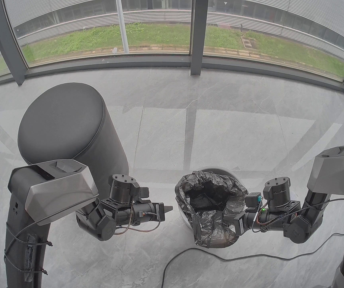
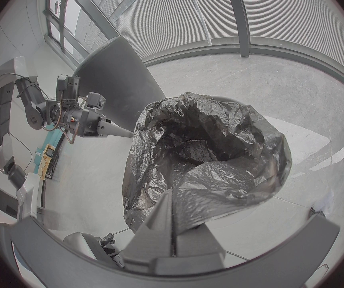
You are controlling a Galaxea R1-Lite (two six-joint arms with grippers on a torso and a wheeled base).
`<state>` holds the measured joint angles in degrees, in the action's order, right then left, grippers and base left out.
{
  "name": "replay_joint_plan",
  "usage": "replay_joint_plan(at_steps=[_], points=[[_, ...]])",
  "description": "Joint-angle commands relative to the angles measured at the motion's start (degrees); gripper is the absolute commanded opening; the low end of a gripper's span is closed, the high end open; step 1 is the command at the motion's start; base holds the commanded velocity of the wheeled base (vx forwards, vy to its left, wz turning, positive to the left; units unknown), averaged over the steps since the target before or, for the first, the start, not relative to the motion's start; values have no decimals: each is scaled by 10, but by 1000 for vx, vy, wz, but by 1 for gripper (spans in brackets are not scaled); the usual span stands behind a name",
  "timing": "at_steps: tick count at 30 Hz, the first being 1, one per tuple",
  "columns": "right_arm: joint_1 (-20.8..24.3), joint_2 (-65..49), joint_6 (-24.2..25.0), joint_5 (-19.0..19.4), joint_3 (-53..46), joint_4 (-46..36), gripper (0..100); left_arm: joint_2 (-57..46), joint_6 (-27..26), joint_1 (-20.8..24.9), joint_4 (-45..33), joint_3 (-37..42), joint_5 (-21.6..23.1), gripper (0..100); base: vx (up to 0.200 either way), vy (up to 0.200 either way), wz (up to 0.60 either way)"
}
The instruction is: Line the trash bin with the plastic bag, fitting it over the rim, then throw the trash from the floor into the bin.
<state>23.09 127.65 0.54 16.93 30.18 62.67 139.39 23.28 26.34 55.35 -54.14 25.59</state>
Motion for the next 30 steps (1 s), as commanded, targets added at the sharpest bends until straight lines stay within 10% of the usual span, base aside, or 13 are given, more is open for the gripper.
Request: replay_joint_plan(at_steps=[1,4,5,19,30], points=[[1,3,0,0,-3,2,0,-33,3,1,-9,5,14,0,0,0,0],[1,3,0,0,-3,2,0,-56,3,9,-34,17,28,0,0,0,0],[1,3,0,0,-3,2,0,-59,3,10,-38,17,31,100,0,0,0],[1,4,0,-1,-6,2,0,-43,77,42,-51,-56,18,100,0,0,0],[0,4,0,-1,-6,3,0,-26,90,70,-205,-174,-17,100,0,0,0]])
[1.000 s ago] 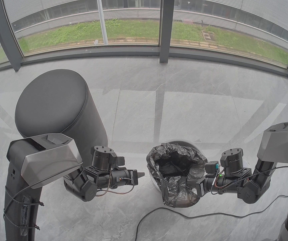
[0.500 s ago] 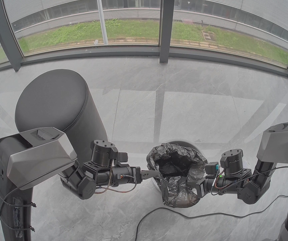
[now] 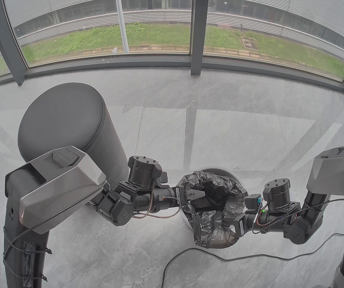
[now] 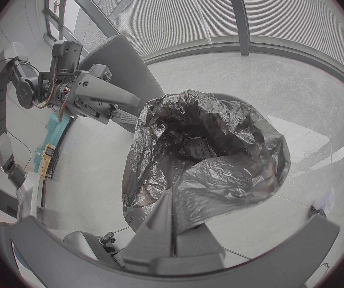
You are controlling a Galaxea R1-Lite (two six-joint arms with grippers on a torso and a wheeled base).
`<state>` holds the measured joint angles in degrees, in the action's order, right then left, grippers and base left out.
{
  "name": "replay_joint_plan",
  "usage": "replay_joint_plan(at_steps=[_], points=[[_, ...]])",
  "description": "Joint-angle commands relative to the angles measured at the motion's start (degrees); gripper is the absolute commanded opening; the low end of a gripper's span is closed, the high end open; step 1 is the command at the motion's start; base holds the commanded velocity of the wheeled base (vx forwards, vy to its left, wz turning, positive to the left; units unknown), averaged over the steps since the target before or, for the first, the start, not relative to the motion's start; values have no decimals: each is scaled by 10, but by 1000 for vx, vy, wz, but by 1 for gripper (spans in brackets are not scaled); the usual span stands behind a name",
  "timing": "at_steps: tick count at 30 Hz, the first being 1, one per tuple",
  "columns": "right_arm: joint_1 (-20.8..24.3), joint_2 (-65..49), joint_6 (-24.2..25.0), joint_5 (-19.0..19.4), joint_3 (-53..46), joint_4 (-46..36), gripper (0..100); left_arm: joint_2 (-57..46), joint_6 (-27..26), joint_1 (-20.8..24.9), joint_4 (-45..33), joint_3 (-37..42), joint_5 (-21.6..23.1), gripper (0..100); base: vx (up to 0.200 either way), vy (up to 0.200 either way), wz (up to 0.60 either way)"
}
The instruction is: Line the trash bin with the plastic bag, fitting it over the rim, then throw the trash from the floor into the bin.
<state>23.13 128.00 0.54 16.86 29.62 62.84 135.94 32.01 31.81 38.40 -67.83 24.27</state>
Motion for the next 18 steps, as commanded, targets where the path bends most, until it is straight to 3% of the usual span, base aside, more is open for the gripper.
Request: replay_joint_plan(at_steps=[1,11,18], points=[[0,1,0,0,0,5,0,8,2,17,-42,-41,-5,100,0,0,0],[0,11,1,1,-9,26,0,13,1,19,-99,-77,-17,100,0,0,0],[3,12,1,1,-11,28,0,10,-18,25,-192,-109,-29,100,0,0,0]])
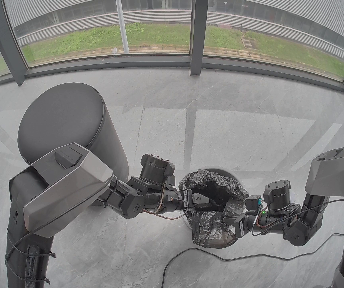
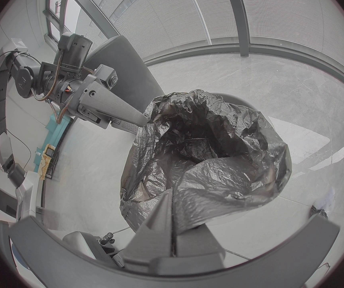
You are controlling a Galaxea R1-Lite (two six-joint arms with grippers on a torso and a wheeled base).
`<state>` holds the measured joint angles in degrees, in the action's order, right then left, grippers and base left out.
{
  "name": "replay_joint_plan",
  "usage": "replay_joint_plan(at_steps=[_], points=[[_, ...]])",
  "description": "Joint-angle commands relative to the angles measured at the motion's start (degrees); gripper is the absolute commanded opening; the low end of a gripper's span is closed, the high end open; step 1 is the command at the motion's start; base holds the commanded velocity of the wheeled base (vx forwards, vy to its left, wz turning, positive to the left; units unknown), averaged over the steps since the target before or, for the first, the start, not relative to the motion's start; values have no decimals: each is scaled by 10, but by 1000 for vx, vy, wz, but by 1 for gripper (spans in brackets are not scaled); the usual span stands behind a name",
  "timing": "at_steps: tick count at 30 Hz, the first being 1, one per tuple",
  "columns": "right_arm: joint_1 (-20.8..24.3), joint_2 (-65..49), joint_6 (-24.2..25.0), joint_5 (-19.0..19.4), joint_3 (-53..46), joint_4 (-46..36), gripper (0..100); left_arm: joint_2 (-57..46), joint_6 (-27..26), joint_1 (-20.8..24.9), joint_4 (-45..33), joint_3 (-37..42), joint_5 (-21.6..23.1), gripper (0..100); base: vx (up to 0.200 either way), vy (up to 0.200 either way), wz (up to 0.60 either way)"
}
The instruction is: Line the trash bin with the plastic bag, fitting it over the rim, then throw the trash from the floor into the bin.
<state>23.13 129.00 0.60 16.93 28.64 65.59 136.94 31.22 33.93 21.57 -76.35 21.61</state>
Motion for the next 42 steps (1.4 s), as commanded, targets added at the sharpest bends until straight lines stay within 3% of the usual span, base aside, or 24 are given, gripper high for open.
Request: replay_joint_plan(at_steps=[1,2,3,10,22,26,27,42], points=[[3,2,0,0,-1,1,0,0,-10,4,-23,-24,-3,100,0,0,0],[4,2,0,-1,0,1,0,4,-20,4,-63,-53,-3,100,0,0,0],[4,2,0,-1,0,1,0,7,-27,4,-79,-66,-3,0,0,0,0],[4,4,0,-1,-3,16,0,32,-51,10,-135,-139,-2,0,0,0,0],[5,10,4,-1,-10,25,0,31,-69,13,-171,-138,-3,0,0,0,0],[5,10,5,-1,-10,25,0,18,-103,10,-209,-143,-5,0,0,0,0],[4,10,5,-1,-10,25,0,6,-112,9,-216,-144,-5,100,0,0,0],[23,11,18,-4,-10,25,0,-11,-109,6,-229,-138,-4,100,0,0,0]])
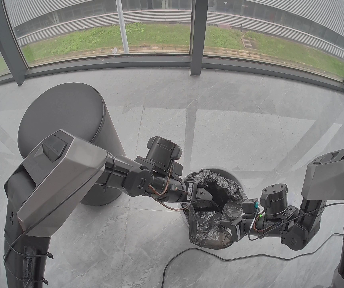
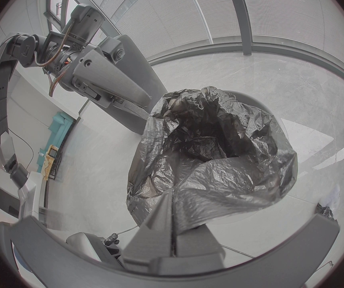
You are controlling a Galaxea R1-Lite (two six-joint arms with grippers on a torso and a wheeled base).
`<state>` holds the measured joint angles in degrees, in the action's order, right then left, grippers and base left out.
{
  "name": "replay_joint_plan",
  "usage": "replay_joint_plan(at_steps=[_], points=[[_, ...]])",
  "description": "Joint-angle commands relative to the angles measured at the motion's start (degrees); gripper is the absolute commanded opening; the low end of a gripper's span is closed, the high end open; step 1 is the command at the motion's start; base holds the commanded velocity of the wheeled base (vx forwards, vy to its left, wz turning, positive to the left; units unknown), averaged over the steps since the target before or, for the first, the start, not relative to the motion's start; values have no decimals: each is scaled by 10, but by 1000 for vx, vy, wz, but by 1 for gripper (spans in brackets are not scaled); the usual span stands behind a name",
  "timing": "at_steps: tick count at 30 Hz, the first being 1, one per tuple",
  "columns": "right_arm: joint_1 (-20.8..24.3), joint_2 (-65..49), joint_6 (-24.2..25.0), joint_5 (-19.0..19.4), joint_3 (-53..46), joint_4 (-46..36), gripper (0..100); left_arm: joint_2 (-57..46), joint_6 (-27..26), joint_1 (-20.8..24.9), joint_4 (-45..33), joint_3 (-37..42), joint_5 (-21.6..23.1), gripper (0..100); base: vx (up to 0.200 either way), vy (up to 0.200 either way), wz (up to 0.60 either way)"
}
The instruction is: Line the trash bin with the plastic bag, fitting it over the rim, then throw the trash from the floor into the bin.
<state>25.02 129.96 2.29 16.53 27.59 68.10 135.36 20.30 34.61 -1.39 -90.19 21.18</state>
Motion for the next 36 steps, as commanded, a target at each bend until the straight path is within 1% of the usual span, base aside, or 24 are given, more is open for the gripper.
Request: replay_joint_plan(at_steps=[1,7,14,20,21,29,34,36], points=[[4,1,2,0,0,0,0,10,0,-1,1,-2,0,100,0,0,0],[3,6,2,0,-2,6,0,10,-1,-1,-2,-3,0,100,0,0,0],[-1,24,3,3,-19,48,0,24,2,-4,1,-6,1,100,0,0,0],[-1,24,3,3,-19,48,0,32,15,6,0,-11,0,100,0,0,0],[-1,24,3,3,-19,49,0,39,18,10,1,-23,0,100,0,0,0],[-1,24,3,3,-19,49,0,53,19,10,-1,-44,-2,100,0,0,0],[-1,23,3,3,-19,49,0,64,18,10,2,-44,-18,100,0,0,0],[-1,23,3,3,-19,49,0,67,17,10,2,-46,-18,100,0,0,0]])
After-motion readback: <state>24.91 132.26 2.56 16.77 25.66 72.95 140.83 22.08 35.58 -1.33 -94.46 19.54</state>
